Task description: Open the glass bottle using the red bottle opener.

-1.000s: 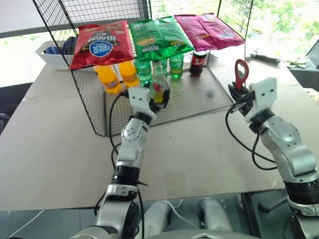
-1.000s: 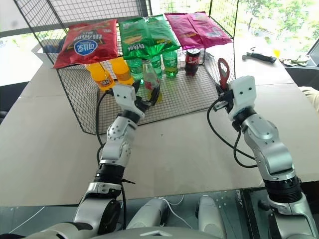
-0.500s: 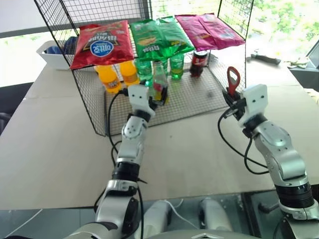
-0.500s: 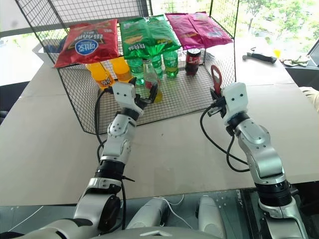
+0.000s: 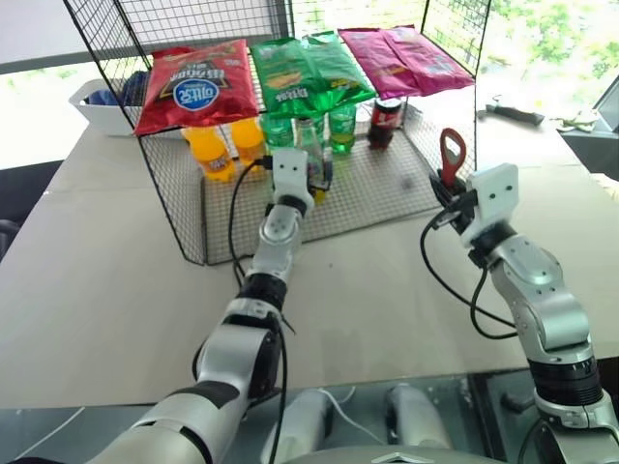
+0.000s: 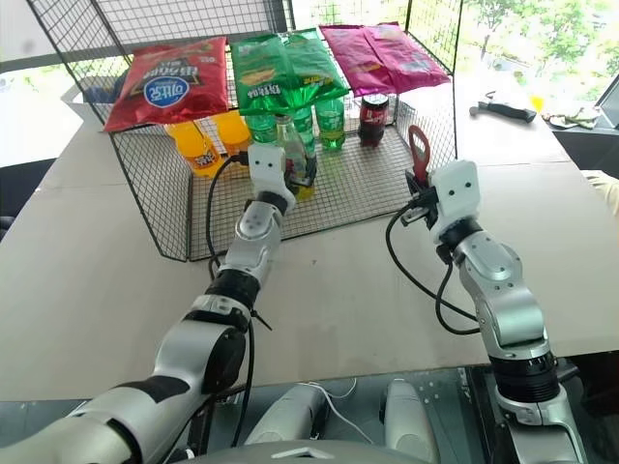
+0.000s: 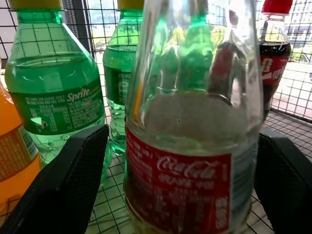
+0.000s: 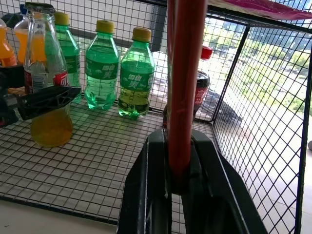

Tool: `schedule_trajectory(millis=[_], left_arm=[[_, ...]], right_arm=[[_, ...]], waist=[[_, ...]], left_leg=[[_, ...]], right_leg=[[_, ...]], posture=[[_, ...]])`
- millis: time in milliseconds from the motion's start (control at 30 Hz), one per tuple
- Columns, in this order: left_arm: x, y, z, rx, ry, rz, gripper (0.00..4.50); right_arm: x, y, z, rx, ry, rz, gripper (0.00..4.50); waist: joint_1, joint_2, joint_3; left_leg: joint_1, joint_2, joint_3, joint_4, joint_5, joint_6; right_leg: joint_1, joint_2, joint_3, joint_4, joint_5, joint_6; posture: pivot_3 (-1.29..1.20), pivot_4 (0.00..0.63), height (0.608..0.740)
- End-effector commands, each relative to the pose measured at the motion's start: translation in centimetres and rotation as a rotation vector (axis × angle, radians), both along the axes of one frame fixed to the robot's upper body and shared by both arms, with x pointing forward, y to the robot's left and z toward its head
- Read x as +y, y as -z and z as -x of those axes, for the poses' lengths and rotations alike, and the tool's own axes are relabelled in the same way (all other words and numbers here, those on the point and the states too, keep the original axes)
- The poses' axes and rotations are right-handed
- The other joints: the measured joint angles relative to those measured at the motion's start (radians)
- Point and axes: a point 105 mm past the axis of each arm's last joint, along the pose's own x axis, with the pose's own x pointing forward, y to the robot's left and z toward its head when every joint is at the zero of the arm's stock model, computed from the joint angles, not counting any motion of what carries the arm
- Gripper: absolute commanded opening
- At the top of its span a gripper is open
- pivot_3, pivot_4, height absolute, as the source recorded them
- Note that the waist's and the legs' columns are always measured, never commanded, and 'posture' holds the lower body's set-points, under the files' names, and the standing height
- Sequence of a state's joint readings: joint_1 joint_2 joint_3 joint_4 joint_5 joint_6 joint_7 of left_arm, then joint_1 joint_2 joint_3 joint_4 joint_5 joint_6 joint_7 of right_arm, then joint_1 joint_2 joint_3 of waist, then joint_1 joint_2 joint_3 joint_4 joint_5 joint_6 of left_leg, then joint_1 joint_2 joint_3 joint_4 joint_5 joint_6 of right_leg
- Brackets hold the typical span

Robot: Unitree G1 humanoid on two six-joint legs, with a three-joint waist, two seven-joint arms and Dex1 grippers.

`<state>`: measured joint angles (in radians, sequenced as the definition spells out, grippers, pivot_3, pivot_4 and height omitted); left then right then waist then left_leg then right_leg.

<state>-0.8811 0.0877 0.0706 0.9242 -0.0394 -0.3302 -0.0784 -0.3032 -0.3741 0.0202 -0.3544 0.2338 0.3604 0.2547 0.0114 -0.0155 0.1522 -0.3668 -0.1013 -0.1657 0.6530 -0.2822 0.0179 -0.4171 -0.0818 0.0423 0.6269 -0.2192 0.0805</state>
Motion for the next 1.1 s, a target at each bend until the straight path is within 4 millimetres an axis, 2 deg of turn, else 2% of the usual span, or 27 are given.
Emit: schedule_trajectory(millis=[33, 100, 133, 200, 233, 267, 367, 467, 600, 700, 833, 933, 1000, 1100], left_arm=[[-0.5, -1.1, -0.6, -0.022, 0.011, 0.007, 4.30], [-0.9, -0.9, -0.7, -0.006, 0.031, 0.002, 4.30], [-1.2, -0.9, -0.7, -0.006, 0.044, 0.003, 4.09], [-1.4, -1.0, -0.6, -0.016, 0.060, -0.005, 3.56], [-1.4, -1.0, -0.6, -0.021, 0.059, -0.012, 3.02], [-1.4, -1.1, -0.6, -0.025, 0.059, -0.017, 2.82], [-1.5, -0.9, -0.3, -0.043, 0.084, -0.041, 2.85], [-2.0, 0.0, 0.6, -0.049, 0.150, -0.058, 2.85], [-2.8, 0.8, 2.8, -0.068, 0.294, -0.047, 2.85], [-3.5, 1.1, 5.4, -0.049, 0.428, -0.060, 2.85], [-4.6, 1.7, 10.8, 0.028, 0.675, -0.099, 2.85], [-4.6, 2.3, 13.9, 0.101, 0.778, -0.113, 2.85], [-4.7, 2.6, 15.2, 0.145, 0.824, -0.116, 2.85], [-4.9, 3.3, 15.8, 0.172, 0.836, -0.141, 2.85]], right_arm=[[-0.1, -2.0, 0.5, -0.067, 0.010, -0.053, 0.00], [0.1, -2.3, 0.5, -0.072, 0.007, -0.073, 0.00], [0.2, -2.4, 0.5, -0.074, 0.006, -0.076, 0.00], [0.3, -2.4, 0.5, -0.075, 0.004, -0.076, 0.00], [0.3, -2.4, 0.5, -0.074, 0.004, -0.075, 0.00], [0.3, -2.4, 0.6, -0.074, 0.003, -0.072, 0.00], [0.3, -2.3, 0.7, -0.071, -0.007, -0.051, 0.00], [0.2, -2.3, 0.9, -0.070, -0.016, -0.029, 0.00], [-0.2, -2.6, 0.8, -0.072, -0.017, -0.013, 0.00], [-0.4, -2.8, 0.6, -0.074, -0.018, -0.004, 0.00], [-0.3, -3.0, 0.4, -0.076, -0.025, -0.001, 0.00], [0.0, -3.0, 0.3, -0.075, -0.031, -0.007, 0.00], [0.3, -2.9, 0.2, -0.075, -0.038, -0.011, 0.00], [0.6, -2.9, 0.0, -0.080, -0.043, -0.017, 0.00]], waist=[[0.000, 0.000, 0.000], [-0.001, 0.000, 0.000], [-0.001, 0.000, 0.000], [-0.002, 0.000, 0.000], [-0.002, 0.000, 0.000], [-0.002, 0.000, 0.000], [-0.003, 0.000, 0.000], [-0.005, 0.000, 0.000], [-0.010, 0.000, 0.000], [-0.021, 0.001, 0.000], [-0.031, 0.002, -0.001], [-0.032, 0.002, -0.001], [-0.028, 0.003, -0.001], [-0.020, 0.003, -0.001]], left_leg=[[0.000, 0.000, 0.000, 0.000, 0.000, 0.000], [0.000, 0.000, 0.000, 0.000, 0.000, 0.000], [0.000, 0.000, 0.000, 0.000, 0.000, 0.000], [0.000, 0.000, 0.000, 0.000, 0.000, 0.000], [0.000, 0.000, 0.000, 0.000, 0.000, 0.000], [0.000, 0.000, 0.000, 0.000, 0.000, 0.000], [0.000, 0.000, 0.000, 0.000, 0.000, 0.000], [0.000, 0.000, 0.000, 0.000, 0.000, 0.000], [0.000, 0.000, 0.000, 0.000, 0.000, 0.000], [0.000, 0.000, 0.000, 0.000, 0.000, 0.000], [0.001, 0.001, 0.001, 0.000, 0.000, 0.000], [0.002, 0.002, 0.002, -0.001, 0.000, 0.000], [0.003, 0.003, 0.003, 0.000, 0.000, 0.000], [0.004, 0.002, 0.003, 0.000, 0.000, 0.000]], right_leg=[[0.000, 0.000, 0.000, 0.000, 0.000, 0.000], [0.000, 0.000, 0.000, 0.000, 0.000, 0.000], [0.000, 0.000, 0.000, 0.000, 0.000, 0.000], [0.000, 0.000, 0.000, 0.000, 0.000, 0.000], [0.000, 0.000, 0.000, 0.000, 0.000, 0.000], [0.000, 0.000, 0.000, 0.000, 0.000, 0.000], [0.000, 0.000, 0.000, 0.000, 0.000, 0.000], [0.000, 0.000, 0.000, 0.000, 0.000, 0.000], [0.000, 0.000, 0.000, 0.000, 0.000, 0.000], [0.000, 0.000, 0.000, 0.001, 0.000, 0.000], [0.000, 0.000, 0.002, 0.002, 0.000, 0.000], [0.000, 0.001, 0.003, 0.003, 0.000, 0.000], [0.000, 0.002, 0.004, 0.004, 0.000, 0.000], [0.000, 0.001, 0.004, 0.004, 0.000, 0.000]], posture=[[0.00, 0.150, 0.740], [0.00, 0.150, 0.740], [0.00, 0.150, 0.740], [0.00, 0.150, 0.740], [0.00, 0.150, 0.740], [0.00, 0.150, 0.740], [0.00, 0.150, 0.740], [0.00, 0.150, 0.740], [0.00, 0.150, 0.740], [0.00, 0.150, 0.740], [0.00, 0.150, 0.740], [0.00, 0.150, 0.740], [0.00, 0.150, 0.740], [0.00, 0.150, 0.740]])
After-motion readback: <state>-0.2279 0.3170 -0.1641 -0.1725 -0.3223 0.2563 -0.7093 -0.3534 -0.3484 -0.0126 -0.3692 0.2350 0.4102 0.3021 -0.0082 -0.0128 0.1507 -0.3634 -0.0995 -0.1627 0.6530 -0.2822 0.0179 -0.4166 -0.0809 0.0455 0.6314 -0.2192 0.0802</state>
